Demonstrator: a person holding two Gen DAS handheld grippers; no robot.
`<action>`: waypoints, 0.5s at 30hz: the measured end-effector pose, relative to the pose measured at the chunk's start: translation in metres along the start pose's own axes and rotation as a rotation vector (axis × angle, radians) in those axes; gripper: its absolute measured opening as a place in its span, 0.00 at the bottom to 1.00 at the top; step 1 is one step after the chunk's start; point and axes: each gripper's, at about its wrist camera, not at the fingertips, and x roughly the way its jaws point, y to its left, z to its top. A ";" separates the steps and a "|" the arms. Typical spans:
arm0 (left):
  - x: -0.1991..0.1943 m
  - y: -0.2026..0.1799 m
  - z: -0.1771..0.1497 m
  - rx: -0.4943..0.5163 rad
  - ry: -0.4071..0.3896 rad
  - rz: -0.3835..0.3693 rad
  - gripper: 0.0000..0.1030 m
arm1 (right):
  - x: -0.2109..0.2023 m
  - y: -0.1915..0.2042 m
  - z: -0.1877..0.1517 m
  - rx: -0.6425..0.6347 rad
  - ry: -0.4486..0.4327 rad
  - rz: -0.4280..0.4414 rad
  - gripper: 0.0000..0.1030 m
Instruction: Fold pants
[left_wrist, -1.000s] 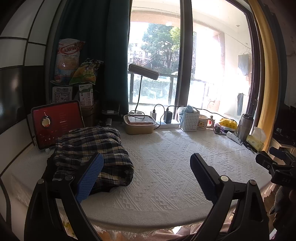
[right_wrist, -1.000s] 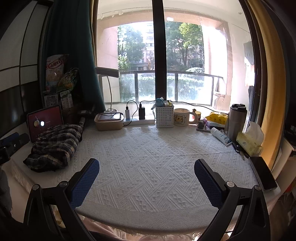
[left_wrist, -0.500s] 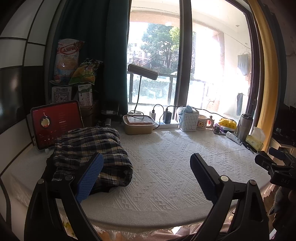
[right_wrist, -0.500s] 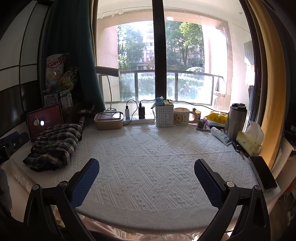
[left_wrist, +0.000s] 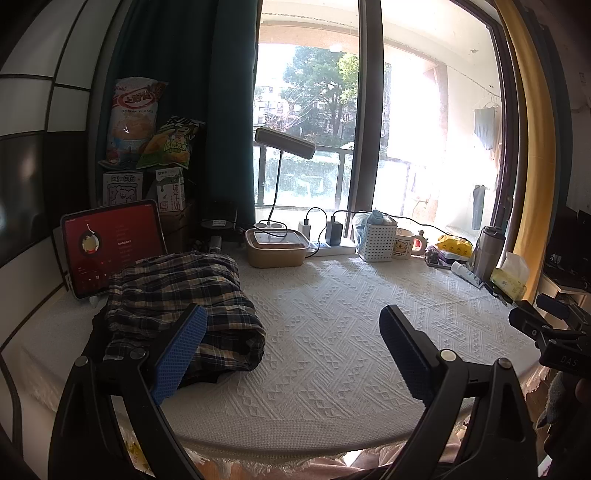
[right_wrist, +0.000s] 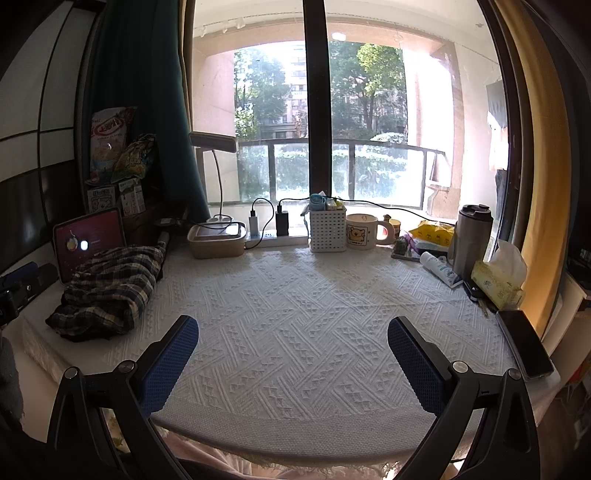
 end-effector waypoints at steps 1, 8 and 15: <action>0.000 -0.001 0.000 0.000 0.001 0.000 0.91 | 0.000 0.000 0.000 0.000 0.000 0.000 1.00; 0.001 0.000 0.000 0.000 0.004 -0.004 0.91 | 0.001 0.000 -0.002 0.000 0.007 0.000 1.00; 0.000 0.001 -0.001 -0.002 0.004 -0.005 0.91 | 0.001 0.000 -0.002 0.000 0.006 -0.002 1.00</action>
